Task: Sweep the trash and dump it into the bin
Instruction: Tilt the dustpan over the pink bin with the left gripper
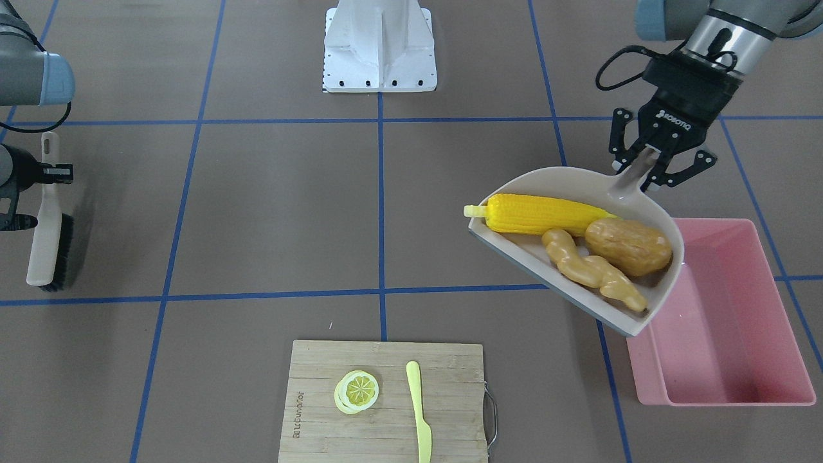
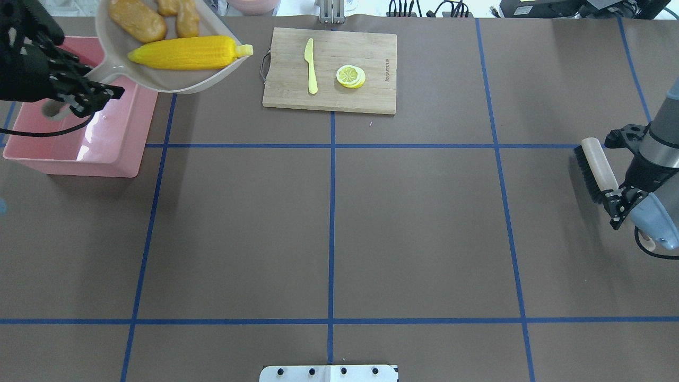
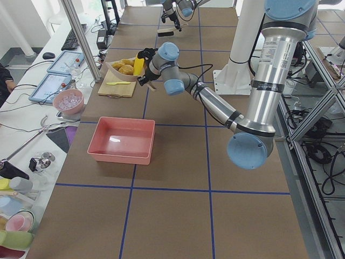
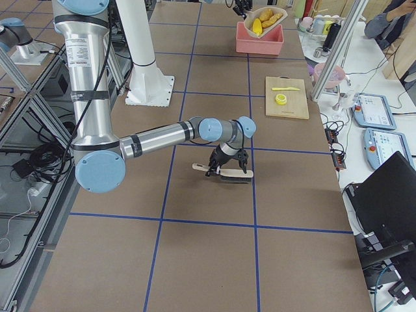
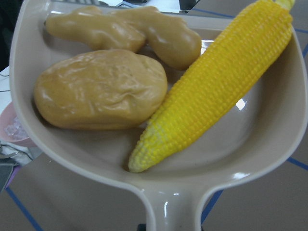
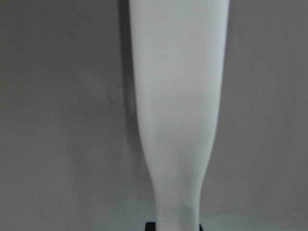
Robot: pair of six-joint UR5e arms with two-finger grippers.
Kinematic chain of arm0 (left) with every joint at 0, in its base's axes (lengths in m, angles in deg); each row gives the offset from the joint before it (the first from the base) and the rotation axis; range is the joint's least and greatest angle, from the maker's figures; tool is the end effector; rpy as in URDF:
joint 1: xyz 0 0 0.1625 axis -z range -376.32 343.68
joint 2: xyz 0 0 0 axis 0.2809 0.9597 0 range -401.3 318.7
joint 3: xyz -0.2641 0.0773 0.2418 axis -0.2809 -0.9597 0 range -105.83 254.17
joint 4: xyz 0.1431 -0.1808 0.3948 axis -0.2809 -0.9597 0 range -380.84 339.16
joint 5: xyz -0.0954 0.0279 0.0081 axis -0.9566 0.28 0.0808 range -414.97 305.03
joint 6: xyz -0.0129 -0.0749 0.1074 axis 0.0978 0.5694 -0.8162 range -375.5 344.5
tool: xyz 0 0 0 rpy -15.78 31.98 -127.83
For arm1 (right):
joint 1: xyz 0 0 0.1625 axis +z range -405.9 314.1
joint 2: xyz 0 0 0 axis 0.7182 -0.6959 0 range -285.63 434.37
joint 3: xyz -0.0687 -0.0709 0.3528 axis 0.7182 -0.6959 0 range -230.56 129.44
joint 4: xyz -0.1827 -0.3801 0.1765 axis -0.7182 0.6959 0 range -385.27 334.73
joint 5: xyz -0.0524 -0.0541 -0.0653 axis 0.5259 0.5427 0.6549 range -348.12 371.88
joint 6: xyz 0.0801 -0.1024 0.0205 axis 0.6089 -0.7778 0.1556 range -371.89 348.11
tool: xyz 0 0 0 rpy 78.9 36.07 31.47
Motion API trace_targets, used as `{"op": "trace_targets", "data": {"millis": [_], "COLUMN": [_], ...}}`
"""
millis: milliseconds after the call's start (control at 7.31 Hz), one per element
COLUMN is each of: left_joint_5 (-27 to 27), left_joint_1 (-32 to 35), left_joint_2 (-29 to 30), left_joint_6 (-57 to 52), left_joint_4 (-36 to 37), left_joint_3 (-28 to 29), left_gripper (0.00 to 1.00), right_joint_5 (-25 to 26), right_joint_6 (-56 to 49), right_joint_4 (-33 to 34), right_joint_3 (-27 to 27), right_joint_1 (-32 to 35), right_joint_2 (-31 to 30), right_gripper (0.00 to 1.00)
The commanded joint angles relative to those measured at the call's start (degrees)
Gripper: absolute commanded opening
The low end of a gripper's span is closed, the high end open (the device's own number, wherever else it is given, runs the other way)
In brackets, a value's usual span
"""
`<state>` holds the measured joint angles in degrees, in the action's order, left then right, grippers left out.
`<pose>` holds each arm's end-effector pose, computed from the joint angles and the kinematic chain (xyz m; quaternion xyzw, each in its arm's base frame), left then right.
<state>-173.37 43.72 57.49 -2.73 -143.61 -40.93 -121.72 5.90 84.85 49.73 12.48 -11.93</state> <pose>0.2208 -0.5246 0.2348 0.4215 0.3849 0.2543 0.7807 -0.2453 -0.4795 0.5277 -0.2002 -0.3161 -0.0919 0.9228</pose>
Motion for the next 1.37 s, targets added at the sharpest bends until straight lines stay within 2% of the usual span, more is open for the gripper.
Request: {"op": "trace_targets", "data": {"millis": [0, 274, 547, 684, 1094, 1231], "left_joint_5": [-8.7, -17.7, -21.6, -21.7, -22.3, -22.1], "left_joint_1": [6.7, 13.4, 17.4, 18.9, 22.6, 22.8], "left_joint_2": [-4.1, -7.5, -10.8, -12.6, -12.6, -12.7], "left_joint_6": [0.8, 1.0, -1.9, -6.1, -21.3, -24.2], "left_joint_4": [-0.5, -0.6, 0.0, 1.8, 19.2, 22.5], "left_joint_3": [0.0, 0.8, 1.7, 1.8, 1.1, 1.2], "left_gripper": [0.00, 0.00, 0.00, 0.00, 0.00, 0.00], "right_joint_5": [-0.3, -0.3, -0.3, -0.4, -0.4, -0.4], "right_joint_6": [0.5, 0.6, 3.2, 3.8, 4.5, 4.5], "right_joint_4": [-0.1, -0.2, -3.6, -6.4, -6.9, -6.9], "right_joint_3": [0.3, -0.1, -1.7, -3.2, -3.5, -3.9], "right_joint_1": [0.3, 0.5, 0.5, 0.5, 0.4, 0.4], "right_joint_2": [-0.1, 0.7, 0.8, 0.8, 1.2, 1.7], "right_gripper": [0.00, 0.00, 0.00, 0.00, 0.00, 0.00]}}
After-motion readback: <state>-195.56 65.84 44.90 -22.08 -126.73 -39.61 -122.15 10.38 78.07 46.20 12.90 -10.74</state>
